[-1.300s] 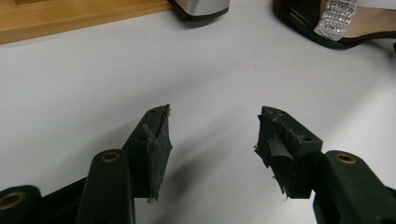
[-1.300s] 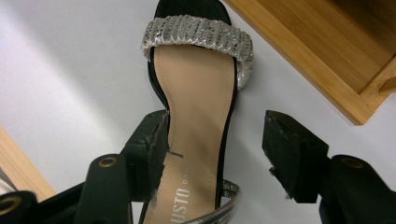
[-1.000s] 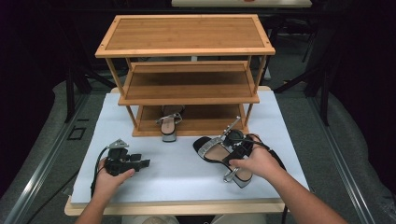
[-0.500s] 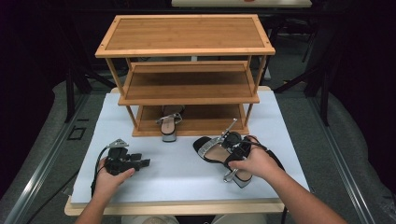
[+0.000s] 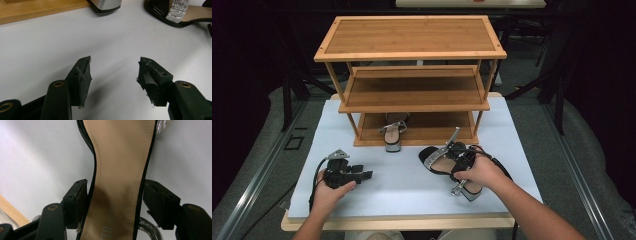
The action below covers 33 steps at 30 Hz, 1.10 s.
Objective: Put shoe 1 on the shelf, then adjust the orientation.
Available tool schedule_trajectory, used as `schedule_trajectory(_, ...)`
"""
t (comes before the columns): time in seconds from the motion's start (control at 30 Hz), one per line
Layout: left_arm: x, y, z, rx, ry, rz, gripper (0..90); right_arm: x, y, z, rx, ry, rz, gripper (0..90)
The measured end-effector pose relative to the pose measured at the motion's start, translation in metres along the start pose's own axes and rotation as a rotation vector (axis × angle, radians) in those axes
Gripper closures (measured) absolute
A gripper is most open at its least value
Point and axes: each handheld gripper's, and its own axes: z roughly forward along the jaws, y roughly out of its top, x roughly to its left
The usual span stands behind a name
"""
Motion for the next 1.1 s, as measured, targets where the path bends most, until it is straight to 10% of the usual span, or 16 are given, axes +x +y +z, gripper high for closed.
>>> schedule_trajectory(0.43,-0.003,0.005,0.007,0.010,-0.016,0.007,42.8,-0.001,0.009,0.008,0.101,0.012,0.059,38.3)
schedule_trajectory(1.1,-0.001,0.001,0.002,0.002,0.000,-0.003,42.5,-0.010,0.003,-0.001,0.055,0.049,0.147,41.9)
